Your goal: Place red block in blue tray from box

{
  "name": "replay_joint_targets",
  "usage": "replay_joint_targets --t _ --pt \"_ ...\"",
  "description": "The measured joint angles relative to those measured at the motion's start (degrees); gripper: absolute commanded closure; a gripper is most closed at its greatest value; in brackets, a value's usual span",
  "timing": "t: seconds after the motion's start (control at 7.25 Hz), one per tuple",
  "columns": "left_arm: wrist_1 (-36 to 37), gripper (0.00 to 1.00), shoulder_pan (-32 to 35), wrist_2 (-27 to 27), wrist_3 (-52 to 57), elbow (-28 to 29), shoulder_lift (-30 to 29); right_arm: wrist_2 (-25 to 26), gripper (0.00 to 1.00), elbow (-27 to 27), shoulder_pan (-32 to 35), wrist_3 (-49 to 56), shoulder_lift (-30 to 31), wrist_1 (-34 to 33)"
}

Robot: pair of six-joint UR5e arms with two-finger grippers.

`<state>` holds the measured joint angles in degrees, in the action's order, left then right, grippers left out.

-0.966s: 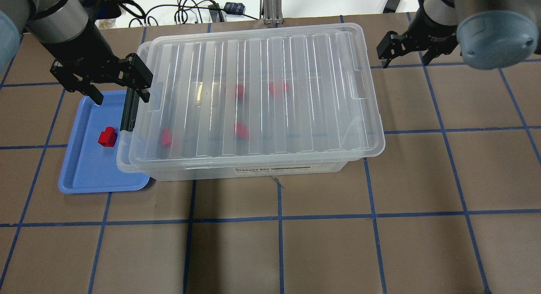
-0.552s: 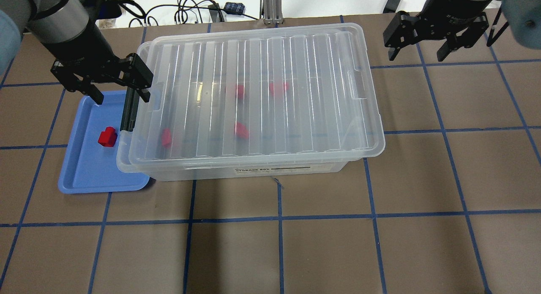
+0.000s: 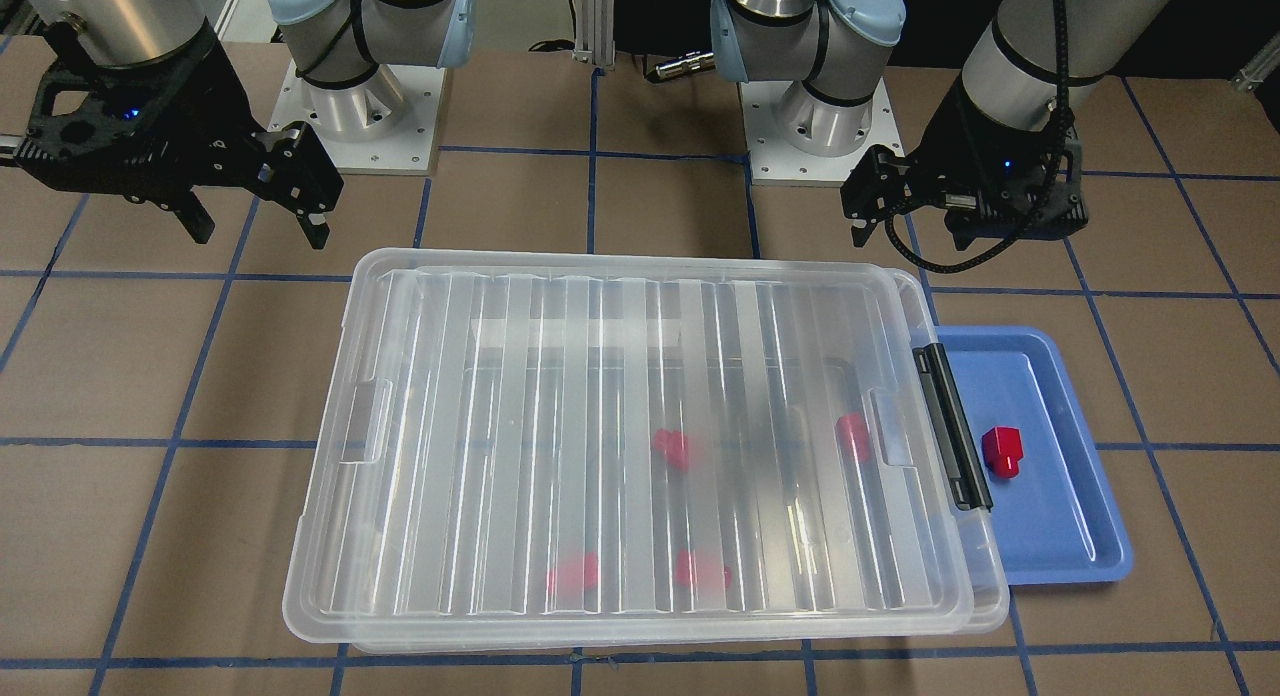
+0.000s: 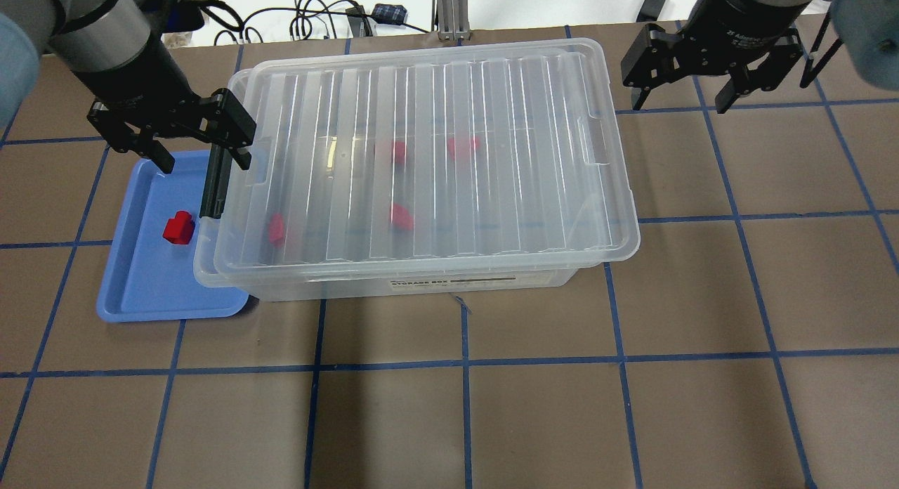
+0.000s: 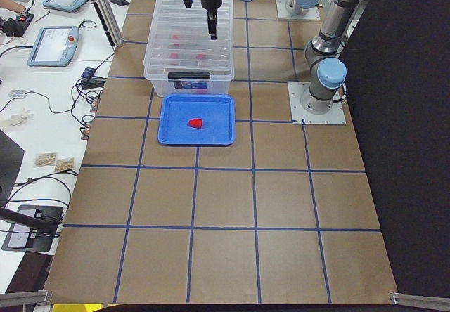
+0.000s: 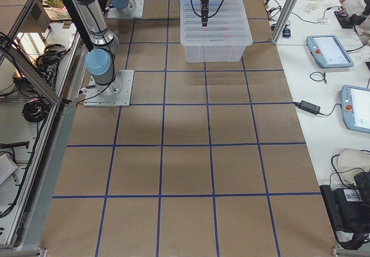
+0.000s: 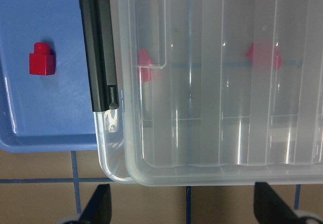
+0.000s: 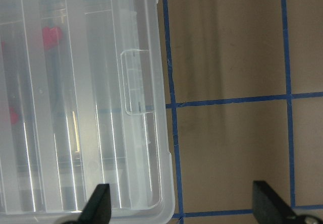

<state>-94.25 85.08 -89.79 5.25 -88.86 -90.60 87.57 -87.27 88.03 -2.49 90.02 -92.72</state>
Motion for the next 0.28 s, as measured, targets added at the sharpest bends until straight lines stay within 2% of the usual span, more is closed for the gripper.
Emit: replay_joint_targets --t 0.28 --pt "-0.5 0.00 0.1 -0.1 -0.1 0.0 0.4 -0.1 0.00 0.0 0.0 0.0 -0.1 -0.1"
